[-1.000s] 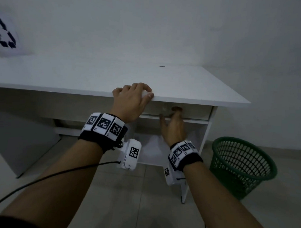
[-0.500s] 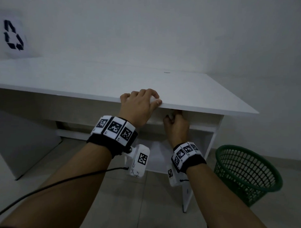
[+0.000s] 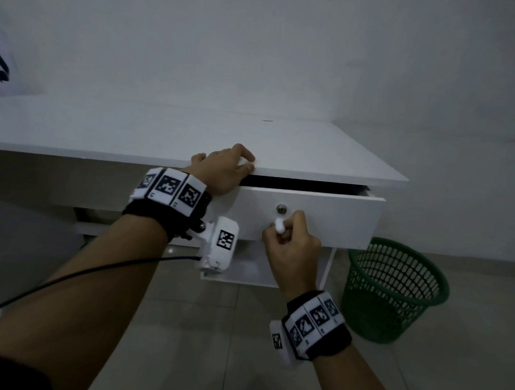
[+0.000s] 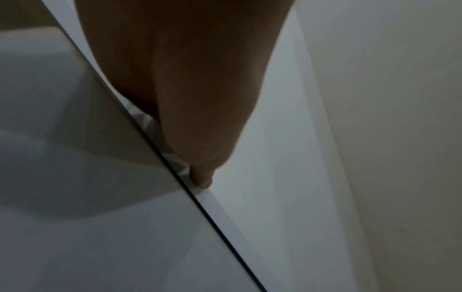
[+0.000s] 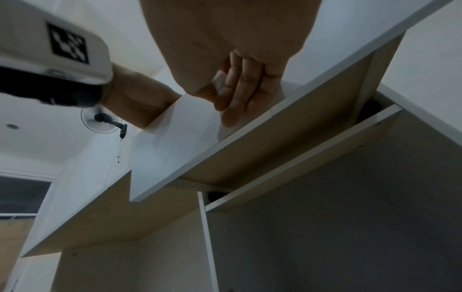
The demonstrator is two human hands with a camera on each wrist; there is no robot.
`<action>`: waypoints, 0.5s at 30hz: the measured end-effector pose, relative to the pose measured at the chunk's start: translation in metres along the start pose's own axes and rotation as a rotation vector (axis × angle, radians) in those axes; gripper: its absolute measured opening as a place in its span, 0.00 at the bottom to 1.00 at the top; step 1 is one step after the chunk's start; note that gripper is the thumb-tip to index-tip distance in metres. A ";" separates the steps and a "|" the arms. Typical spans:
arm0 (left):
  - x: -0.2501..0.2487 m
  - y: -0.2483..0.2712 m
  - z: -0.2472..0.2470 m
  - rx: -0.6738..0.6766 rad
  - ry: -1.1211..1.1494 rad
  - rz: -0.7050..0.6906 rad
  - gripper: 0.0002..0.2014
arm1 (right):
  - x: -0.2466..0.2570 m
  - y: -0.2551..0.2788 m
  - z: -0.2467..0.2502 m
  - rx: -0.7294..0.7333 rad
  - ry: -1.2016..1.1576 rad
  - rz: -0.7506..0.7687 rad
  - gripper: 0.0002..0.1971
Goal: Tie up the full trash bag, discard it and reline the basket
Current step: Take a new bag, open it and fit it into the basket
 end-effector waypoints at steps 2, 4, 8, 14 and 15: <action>0.005 0.005 0.001 0.050 0.022 -0.061 0.19 | 0.003 0.013 0.009 -0.015 -0.003 0.021 0.15; 0.008 0.011 0.002 0.059 0.018 -0.117 0.20 | 0.004 0.027 0.015 -0.019 -0.031 0.012 0.16; 0.008 0.018 0.003 0.046 -0.009 -0.175 0.27 | 0.002 0.046 0.018 0.005 -0.064 0.005 0.16; -0.022 0.046 0.000 -0.280 0.105 -0.392 0.22 | -0.001 0.048 0.017 0.007 -0.073 -0.053 0.14; -0.029 0.047 -0.004 -0.231 0.142 -0.426 0.17 | 0.001 0.048 0.017 0.010 -0.079 -0.056 0.14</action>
Point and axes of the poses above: each hand's wrist, its own y-axis away from the middle knuckle, its own z-axis out of the back of the hand, x = y × z, the point moved 5 cm from there along -y, towards the middle knuckle, and after that the axes turned 4 degrees about -y, right-handed, at the moved point
